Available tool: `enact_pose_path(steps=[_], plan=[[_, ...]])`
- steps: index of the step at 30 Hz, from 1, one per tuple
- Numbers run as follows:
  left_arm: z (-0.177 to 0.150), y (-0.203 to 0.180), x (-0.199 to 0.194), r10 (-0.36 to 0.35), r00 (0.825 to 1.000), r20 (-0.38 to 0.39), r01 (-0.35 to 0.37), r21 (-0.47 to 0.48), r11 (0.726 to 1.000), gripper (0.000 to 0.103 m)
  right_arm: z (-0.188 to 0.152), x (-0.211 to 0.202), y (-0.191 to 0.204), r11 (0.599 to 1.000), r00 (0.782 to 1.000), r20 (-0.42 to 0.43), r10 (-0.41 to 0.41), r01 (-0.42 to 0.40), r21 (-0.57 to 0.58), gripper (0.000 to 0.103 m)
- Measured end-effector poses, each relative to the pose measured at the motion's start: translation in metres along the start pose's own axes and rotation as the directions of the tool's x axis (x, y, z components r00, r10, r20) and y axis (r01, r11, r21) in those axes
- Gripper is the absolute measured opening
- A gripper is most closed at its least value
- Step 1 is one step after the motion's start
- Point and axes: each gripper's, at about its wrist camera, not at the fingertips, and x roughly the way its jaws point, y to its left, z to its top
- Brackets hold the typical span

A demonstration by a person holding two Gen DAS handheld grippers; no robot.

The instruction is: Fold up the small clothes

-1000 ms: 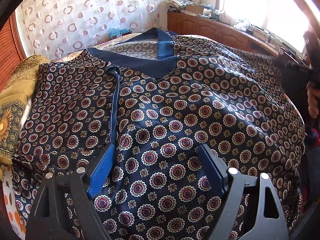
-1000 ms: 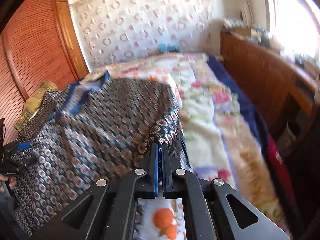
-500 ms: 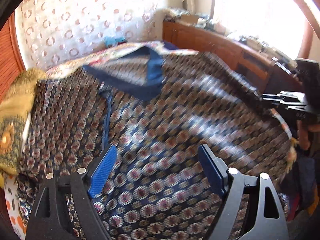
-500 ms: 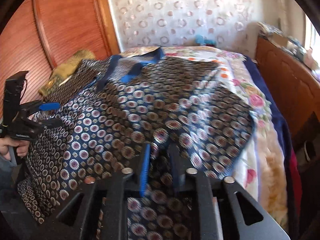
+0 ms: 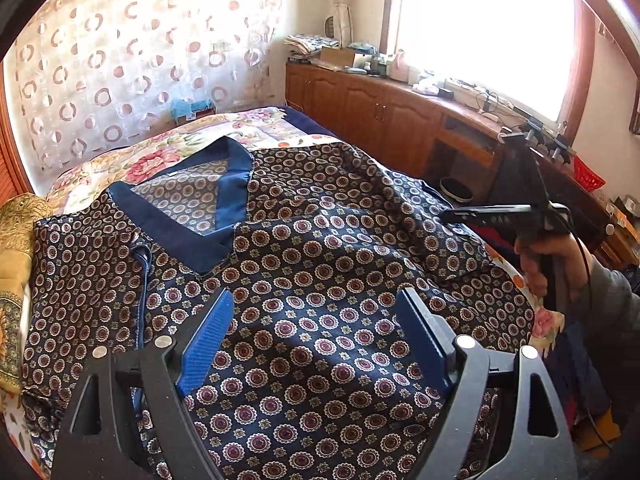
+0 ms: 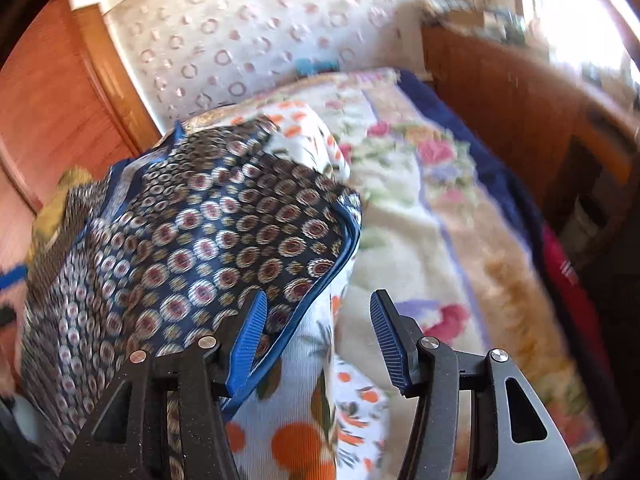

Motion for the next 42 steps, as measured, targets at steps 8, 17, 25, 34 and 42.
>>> enact_pose_path(steps=[8,17,25,34,42], plan=[[-0.010,0.011,-0.002,0.011,1.000,-0.002,-0.011,-0.024,1.000,0.084,0.029,-0.002,0.004,0.997,0.999,0.006,0.033,-0.032,-0.072,0.003],[-0.026,0.053,-0.024,0.076,0.997,0.012,-0.075,-0.093,0.993,0.084,0.064,-0.052,0.110,0.937,0.972,0.137,0.192,-0.140,-0.319,0.002],[-0.045,0.083,-0.034,0.120,0.993,0.004,-0.118,-0.147,0.982,0.084,0.071,-0.026,0.199,0.864,0.947,0.047,0.317,-0.268,-0.425,0.024],[-0.053,0.113,-0.037,0.146,0.989,0.000,-0.144,-0.184,0.972,0.084,0.070,0.007,0.171,0.925,0.991,0.042,0.128,-0.104,-0.365,0.041],[-0.039,0.165,-0.039,0.226,0.974,-0.007,-0.223,-0.198,0.955,0.084,0.083,0.051,0.145,0.948,1.000,0.009,0.023,-0.019,-0.319,0.051]])
